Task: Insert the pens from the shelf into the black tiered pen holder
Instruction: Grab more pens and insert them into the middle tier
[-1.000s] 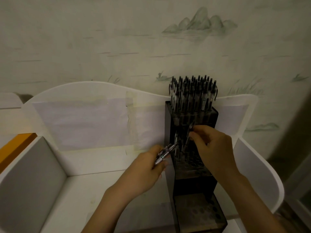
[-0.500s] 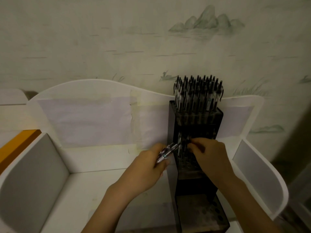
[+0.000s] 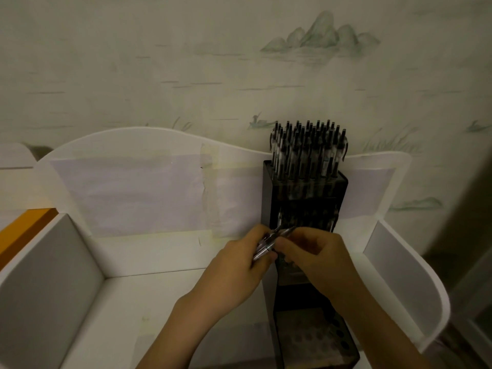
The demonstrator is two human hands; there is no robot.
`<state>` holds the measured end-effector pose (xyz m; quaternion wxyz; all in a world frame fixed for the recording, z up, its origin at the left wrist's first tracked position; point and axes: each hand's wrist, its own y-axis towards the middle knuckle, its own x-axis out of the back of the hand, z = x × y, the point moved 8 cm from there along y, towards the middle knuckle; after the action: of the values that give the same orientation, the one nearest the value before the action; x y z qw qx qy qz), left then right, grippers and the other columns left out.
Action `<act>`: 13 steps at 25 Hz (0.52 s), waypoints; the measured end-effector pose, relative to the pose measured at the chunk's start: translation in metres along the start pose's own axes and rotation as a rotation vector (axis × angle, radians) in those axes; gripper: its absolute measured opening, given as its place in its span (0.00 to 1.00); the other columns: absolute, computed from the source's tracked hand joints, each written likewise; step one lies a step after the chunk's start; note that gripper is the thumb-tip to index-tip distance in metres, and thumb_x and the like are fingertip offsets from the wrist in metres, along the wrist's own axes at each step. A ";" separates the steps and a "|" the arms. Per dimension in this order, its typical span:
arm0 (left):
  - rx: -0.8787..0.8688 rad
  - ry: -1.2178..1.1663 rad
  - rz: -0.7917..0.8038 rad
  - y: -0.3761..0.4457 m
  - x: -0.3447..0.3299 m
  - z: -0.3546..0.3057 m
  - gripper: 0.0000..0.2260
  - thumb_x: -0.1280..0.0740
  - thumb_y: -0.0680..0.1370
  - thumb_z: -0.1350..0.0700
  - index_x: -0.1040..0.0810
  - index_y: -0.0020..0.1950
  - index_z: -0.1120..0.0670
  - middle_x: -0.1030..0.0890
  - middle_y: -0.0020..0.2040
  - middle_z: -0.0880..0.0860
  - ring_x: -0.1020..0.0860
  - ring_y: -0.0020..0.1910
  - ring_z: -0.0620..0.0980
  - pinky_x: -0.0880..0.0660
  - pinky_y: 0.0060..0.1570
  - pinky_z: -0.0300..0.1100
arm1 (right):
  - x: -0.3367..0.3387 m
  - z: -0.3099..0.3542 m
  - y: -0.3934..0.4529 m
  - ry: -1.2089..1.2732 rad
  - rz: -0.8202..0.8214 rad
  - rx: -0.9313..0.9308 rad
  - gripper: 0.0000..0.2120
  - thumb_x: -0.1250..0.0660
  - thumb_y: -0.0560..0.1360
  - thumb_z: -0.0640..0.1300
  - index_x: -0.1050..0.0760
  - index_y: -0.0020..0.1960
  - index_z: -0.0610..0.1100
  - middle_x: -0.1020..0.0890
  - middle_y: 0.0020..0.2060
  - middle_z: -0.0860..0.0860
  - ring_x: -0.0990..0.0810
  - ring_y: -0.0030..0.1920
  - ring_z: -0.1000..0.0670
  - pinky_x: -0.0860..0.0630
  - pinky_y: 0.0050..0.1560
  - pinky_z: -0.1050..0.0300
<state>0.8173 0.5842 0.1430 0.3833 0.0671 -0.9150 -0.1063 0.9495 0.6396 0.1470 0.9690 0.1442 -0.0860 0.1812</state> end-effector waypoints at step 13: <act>0.035 -0.071 -0.041 0.002 0.006 -0.002 0.09 0.43 0.82 0.58 0.26 0.56 0.49 0.30 0.30 0.44 0.31 0.26 0.38 0.37 0.28 0.31 | 0.090 0.036 0.006 0.150 -0.452 0.189 0.05 0.25 0.69 0.39 0.20 0.42 0.43 0.15 0.34 0.51 0.15 0.36 0.50 0.20 0.41 0.62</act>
<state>0.8145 0.5846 0.1490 0.3469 0.0889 -0.9283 -0.1003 1.0257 0.6627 0.2021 0.9708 0.2357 0.0380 -0.0225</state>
